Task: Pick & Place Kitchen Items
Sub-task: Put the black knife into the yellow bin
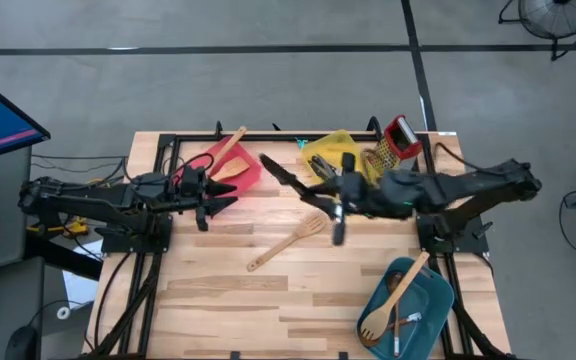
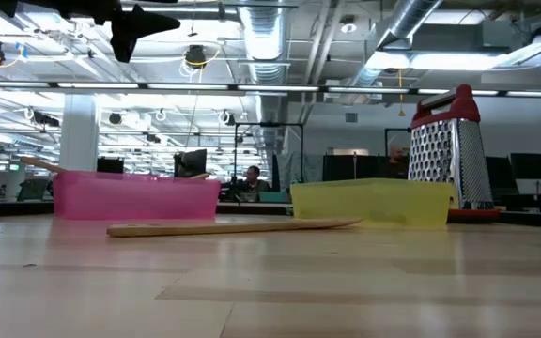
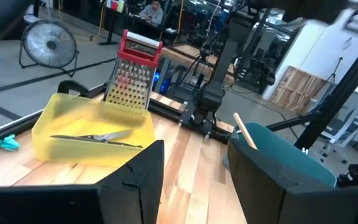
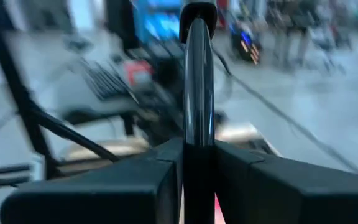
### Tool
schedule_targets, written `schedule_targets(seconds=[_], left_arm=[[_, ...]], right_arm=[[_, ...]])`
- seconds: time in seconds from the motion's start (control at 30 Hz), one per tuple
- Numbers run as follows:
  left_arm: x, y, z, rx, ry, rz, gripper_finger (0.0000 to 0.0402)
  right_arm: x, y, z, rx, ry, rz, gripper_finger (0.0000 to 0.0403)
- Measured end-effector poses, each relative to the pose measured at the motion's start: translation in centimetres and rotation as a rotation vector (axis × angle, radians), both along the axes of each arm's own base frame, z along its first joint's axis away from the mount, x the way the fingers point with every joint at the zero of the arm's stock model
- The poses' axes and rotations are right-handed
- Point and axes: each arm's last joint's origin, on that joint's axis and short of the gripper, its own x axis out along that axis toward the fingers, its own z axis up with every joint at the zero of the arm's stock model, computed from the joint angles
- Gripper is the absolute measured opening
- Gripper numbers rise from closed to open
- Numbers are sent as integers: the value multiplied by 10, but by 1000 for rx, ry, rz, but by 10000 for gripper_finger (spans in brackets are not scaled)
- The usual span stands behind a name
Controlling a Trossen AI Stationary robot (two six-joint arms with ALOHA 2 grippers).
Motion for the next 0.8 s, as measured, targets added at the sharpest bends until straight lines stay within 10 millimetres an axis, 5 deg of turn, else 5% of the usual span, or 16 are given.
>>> schedule_targets(seconds=[0.27,0.53,0.8], left_arm=[[0,0,0,0,-3,0,158],[0,0,1,23,-1,-1,158],[0,0,1,33,-4,-1,158]], right_arm=[[-35,59,29,-247,-191,275,58],[-53,119,22,-507,-256,515,58],[-62,160,22,-433,-454,746,58]])
